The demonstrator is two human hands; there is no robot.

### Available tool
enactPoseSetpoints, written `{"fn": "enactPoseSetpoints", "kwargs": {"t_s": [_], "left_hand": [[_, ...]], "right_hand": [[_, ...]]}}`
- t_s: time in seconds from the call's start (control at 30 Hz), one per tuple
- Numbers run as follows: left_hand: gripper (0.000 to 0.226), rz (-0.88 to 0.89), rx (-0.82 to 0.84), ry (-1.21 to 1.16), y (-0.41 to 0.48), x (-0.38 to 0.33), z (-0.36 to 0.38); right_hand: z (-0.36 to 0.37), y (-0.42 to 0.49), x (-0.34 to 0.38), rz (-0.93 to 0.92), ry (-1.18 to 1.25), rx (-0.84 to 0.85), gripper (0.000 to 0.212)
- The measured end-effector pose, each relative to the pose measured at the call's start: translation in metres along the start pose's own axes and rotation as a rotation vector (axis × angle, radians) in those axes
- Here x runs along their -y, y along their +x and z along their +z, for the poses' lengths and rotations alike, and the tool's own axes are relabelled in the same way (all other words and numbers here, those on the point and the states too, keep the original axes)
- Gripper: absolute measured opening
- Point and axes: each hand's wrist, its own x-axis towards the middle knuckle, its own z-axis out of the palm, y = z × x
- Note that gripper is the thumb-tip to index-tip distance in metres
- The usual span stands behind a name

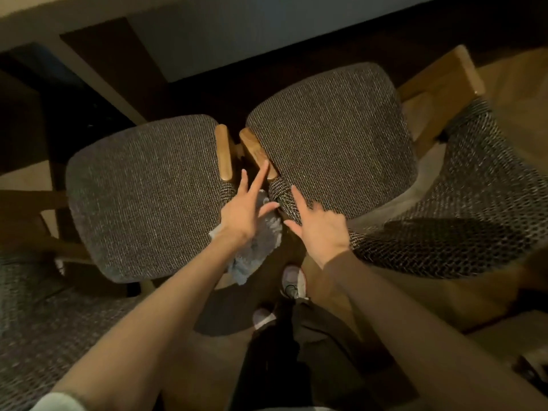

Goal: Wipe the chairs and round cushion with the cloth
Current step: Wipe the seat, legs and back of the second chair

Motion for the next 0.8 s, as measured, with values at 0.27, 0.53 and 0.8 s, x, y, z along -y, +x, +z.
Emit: {"fn": "enactPoseSetpoints", "kwargs": {"t_s": [0.27, 0.53, 0.8], "left_hand": [[0.106, 0.076, -0.001, -0.213, 0.027, 0.002, 0.004], [0.105, 0.16, 0.047, -0.344, 0.056, -0.044, 0.023], [0.106, 0.157, 0.038, -0.478, 0.103, -0.113, 0.049]], "right_hand": [[0.011, 0.008, -0.013, -0.014, 0.004, 0.017, 0.067], [0.019, 0.021, -0.074, 0.123, -0.051, -0.012, 0.064], [0.019, 0.043, -0.155, 0.208, -0.047, -0.03, 0.063]]}}
